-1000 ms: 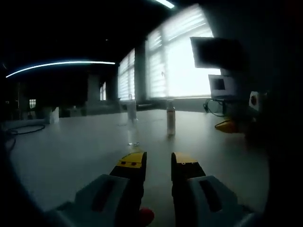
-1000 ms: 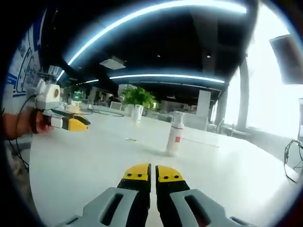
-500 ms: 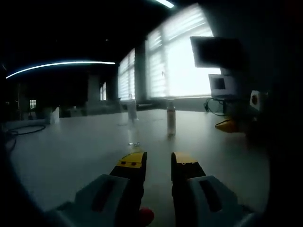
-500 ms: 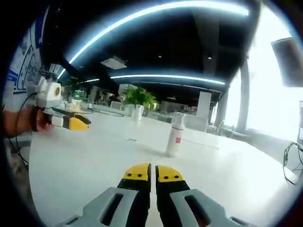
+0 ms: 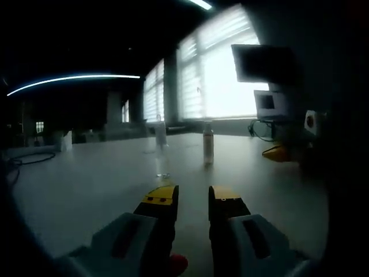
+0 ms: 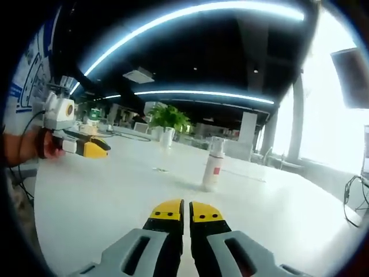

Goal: Clamp pump bottle remove cover press pump head put on cover

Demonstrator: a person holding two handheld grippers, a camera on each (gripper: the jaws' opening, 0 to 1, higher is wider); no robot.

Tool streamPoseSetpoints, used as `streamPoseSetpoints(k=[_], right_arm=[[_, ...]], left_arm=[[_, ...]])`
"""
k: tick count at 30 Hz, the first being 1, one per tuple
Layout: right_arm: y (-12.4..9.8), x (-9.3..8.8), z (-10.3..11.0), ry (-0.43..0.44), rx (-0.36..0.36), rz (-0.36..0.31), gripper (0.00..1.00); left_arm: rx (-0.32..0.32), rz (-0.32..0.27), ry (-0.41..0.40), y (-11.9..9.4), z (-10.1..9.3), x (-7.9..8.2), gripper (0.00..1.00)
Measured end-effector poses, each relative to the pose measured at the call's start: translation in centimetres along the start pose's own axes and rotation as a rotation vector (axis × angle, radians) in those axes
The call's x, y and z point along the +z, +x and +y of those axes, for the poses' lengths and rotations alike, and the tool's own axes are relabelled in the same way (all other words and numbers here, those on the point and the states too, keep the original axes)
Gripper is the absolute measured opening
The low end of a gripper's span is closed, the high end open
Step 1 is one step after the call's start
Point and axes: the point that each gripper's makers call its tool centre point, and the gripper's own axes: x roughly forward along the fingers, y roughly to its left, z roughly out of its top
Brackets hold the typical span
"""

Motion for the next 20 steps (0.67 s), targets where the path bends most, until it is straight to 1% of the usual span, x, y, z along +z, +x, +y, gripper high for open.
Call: streamPoseSetpoints(k=[20], right_arm=[[0.06,-0.09,0.19,-0.013,0.004,0.003,0.0]], left_arm=[[0.002,0.004,0.01,-0.01,0.01,-0.07,0.13]])
